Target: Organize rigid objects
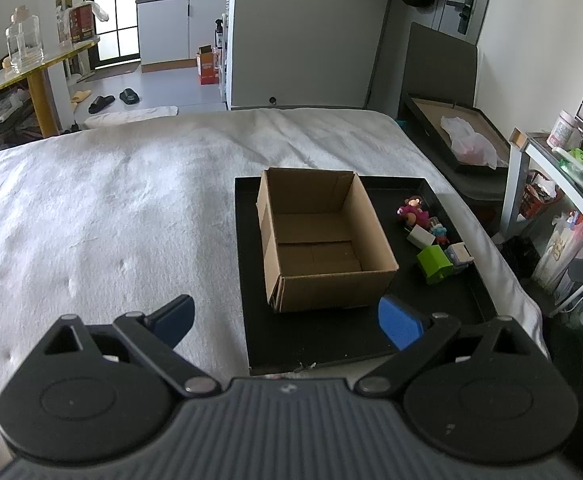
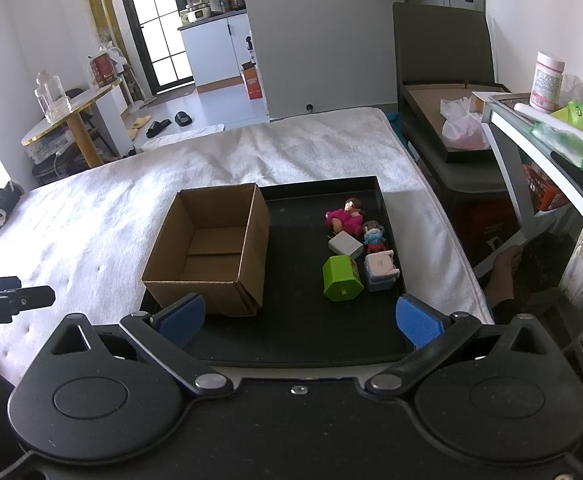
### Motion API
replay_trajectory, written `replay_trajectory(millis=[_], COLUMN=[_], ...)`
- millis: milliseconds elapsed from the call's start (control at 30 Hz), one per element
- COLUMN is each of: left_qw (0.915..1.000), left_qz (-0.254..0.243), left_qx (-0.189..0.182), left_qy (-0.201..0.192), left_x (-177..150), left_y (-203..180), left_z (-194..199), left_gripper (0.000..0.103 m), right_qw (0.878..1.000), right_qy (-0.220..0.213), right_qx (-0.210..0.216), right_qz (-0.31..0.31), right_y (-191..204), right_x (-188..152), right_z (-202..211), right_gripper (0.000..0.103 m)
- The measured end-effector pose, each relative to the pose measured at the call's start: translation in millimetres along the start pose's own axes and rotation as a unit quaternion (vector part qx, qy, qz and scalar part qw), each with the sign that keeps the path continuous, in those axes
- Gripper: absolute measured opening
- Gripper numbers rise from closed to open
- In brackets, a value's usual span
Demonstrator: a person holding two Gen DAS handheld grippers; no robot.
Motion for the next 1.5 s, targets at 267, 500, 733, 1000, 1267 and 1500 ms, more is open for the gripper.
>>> replay_trajectory(millis=[267, 500, 733, 1000, 1267, 1500], left_qw=[1.0000, 0.9999, 0.9999, 0.9999, 0.9999, 0.9999], left_qz=[-0.001, 0.008, 0.009, 0.013, 0.013, 0.014], left_qx=[0.001, 0.001, 0.002, 0.000, 0.001, 0.001], left_qy=[-0.005, -0.010, -0.011, -0.010, -0.010, -0.010], left_x=[0.9, 0.5, 0.1, -0.1, 0.1, 0.0], left_y=[-1.1, 1.0, 2.6, 3.8, 4.0, 4.5], left_z=[2.7, 5.1, 6.4, 7.3, 7.5, 7.9], left_gripper=[0.098, 0.098, 0.098, 0.098, 0.098, 0.098], right_qw=[1.000, 1.000, 1.000, 1.000, 1.000, 1.000], right_qy=[0.000, 0.000, -0.002, 0.000, 0.000, 0.000], right_qx=[0.001, 0.001, -0.002, 0.001, -0.001, 0.000], right_qz=[0.001, 0.003, 0.000, -0.001, 0.001, 0.000], right_y=[0.1, 0.3, -0.8, 0.1, 0.0, 0.3], right_x=[-0.4, -1.2, -4.6, -8.5, -9.0, -9.5], right_z=[0.2, -0.1, -0.1, -2.3, -2.3, -2.6], right_gripper=[0.103, 0.103, 0.103, 0.103, 0.103, 0.103])
Point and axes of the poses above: each gripper's, at about its wrist camera, not at the fingertips, and z roughly against the way its jaws point, y to its left, x to its top, the point moved 9 cm from there along -z, roughly the way its jaws point, and after that the axes turned 1 degree about -x, right-handed, at the moved point
